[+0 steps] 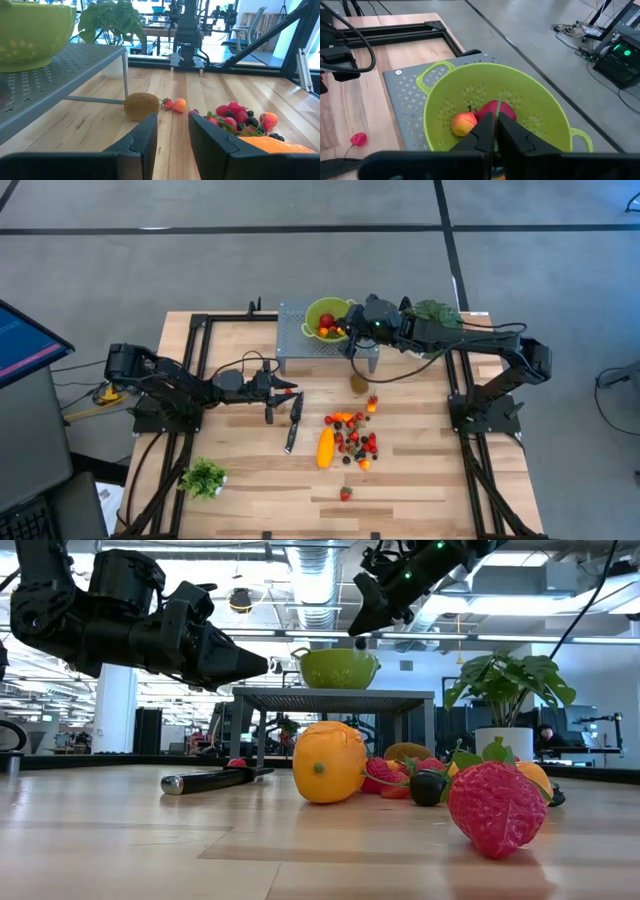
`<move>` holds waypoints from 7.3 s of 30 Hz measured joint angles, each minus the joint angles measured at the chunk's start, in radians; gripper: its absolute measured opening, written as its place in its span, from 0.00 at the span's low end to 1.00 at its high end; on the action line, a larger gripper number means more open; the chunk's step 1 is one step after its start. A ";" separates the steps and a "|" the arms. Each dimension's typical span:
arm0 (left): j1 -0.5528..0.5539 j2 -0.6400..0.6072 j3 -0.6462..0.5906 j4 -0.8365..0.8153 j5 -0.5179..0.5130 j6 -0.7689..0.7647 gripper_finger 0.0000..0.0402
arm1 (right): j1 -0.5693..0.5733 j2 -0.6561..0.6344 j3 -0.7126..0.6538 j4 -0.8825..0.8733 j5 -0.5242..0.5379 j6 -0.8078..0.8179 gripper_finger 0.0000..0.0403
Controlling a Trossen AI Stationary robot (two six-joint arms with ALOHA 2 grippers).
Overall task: Pick & Place Fruit
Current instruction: Put the black cherry into the green strainer bowl on the shelf, then put the strawberry into the green strainer bowl on the shelf, then put the peach into the green strainer bowl on the shelf
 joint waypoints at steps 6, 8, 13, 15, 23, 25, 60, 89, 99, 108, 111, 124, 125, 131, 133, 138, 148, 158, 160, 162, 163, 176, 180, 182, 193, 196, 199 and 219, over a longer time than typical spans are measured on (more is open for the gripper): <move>0.000 0.000 0.000 0.000 -0.003 0.000 0.26 | -0.002 0.000 0.000 0.000 0.000 0.000 0.14; 0.000 0.000 0.000 0.000 -0.003 0.000 0.26 | 0.000 0.000 0.000 -0.001 0.000 0.000 0.16; 0.000 0.000 0.000 0.000 -0.003 0.000 0.26 | 0.047 -0.008 0.000 -0.040 0.000 0.056 0.18; 0.000 0.000 0.000 0.000 -0.003 0.000 0.26 | 0.082 -0.011 0.000 -0.083 0.000 0.074 0.18; 0.000 0.000 0.000 0.000 -0.002 0.000 0.26 | 0.253 0.001 -0.013 -0.377 0.002 0.219 0.18; 0.000 0.000 0.000 0.000 -0.002 0.000 0.26 | 0.297 0.000 -0.052 -0.387 0.010 0.256 0.18; 0.000 0.000 0.000 0.000 -0.003 0.000 0.26 | 0.358 -0.006 -0.527 -0.154 0.261 1.019 0.45; 0.000 0.000 0.000 0.000 0.001 0.000 0.26 | 0.373 0.000 -0.654 0.091 0.261 1.092 0.34; 0.000 0.000 0.000 0.000 -0.001 0.000 0.26 | 0.373 0.000 -0.654 0.089 0.261 1.092 0.32; 0.000 0.000 0.000 0.000 -0.003 0.000 0.26 | 0.364 0.016 -0.653 0.082 0.264 1.089 0.37; 0.000 0.000 0.000 0.000 -0.003 0.000 0.26 | 0.364 0.081 -0.654 0.111 0.266 1.090 0.37; 0.000 0.000 0.000 0.001 -0.002 0.000 0.26 | 0.386 0.154 -0.637 0.191 0.308 1.063 0.29; 0.000 0.000 0.000 0.001 -0.002 0.000 0.26 | 0.387 0.140 -0.638 0.182 0.294 1.063 0.27; 0.000 0.000 0.000 0.002 0.002 0.000 0.26 | 0.390 0.108 -0.641 0.170 0.257 1.021 0.11; 0.000 0.000 0.000 0.002 0.002 0.000 0.26 | 0.393 0.106 -0.641 0.169 0.257 1.010 0.04; 0.000 0.000 0.000 0.005 0.001 0.000 0.26 | 0.404 0.105 -0.641 0.172 0.271 0.987 0.01; 0.000 0.000 0.000 0.008 -0.003 0.000 0.26 | 0.415 0.094 -0.640 0.175 0.283 0.956 0.00; 0.000 0.000 0.000 0.009 -0.003 0.000 0.26 | 0.451 -0.083 -0.570 0.258 0.289 0.741 0.00; 0.000 0.000 0.000 0.009 -0.003 0.000 0.26 | 0.451 -0.113 -0.548 0.334 0.289 0.639 0.00; 0.000 0.000 0.000 0.010 -0.003 0.000 0.26 | 0.449 -0.133 -0.522 0.415 0.289 0.535 0.00; 0.000 0.000 0.000 0.010 -0.003 0.000 0.26 | 0.445 -0.139 -0.509 0.452 0.289 0.482 0.00; 0.000 0.000 0.000 0.015 -0.002 0.000 0.26 | 0.277 -0.022 -0.208 0.491 0.204 0.106 0.00; 0.000 0.000 0.000 0.015 0.002 0.000 0.26 | 0.203 0.034 -0.116 0.426 0.185 0.045 0.00; 0.000 0.000 0.000 0.016 0.002 0.000 0.26 | 0.165 0.056 -0.082 0.382 0.185 0.043 0.00; 0.000 0.000 0.000 0.017 0.000 0.000 0.26 | 0.026 0.098 -0.060 0.240 0.185 0.129 0.00; 0.000 0.000 0.000 0.017 -0.001 0.000 0.26 | 0.016 0.098 -0.060 0.211 0.184 0.131 0.00; 0.000 0.000 0.000 0.017 -0.004 0.000 0.26 | 0.010 0.098 -0.060 0.191 0.184 0.133 0.00; 0.000 0.000 0.000 0.018 -0.002 0.000 0.26 | 0.042 0.022 -0.060 0.177 0.181 0.121 0.40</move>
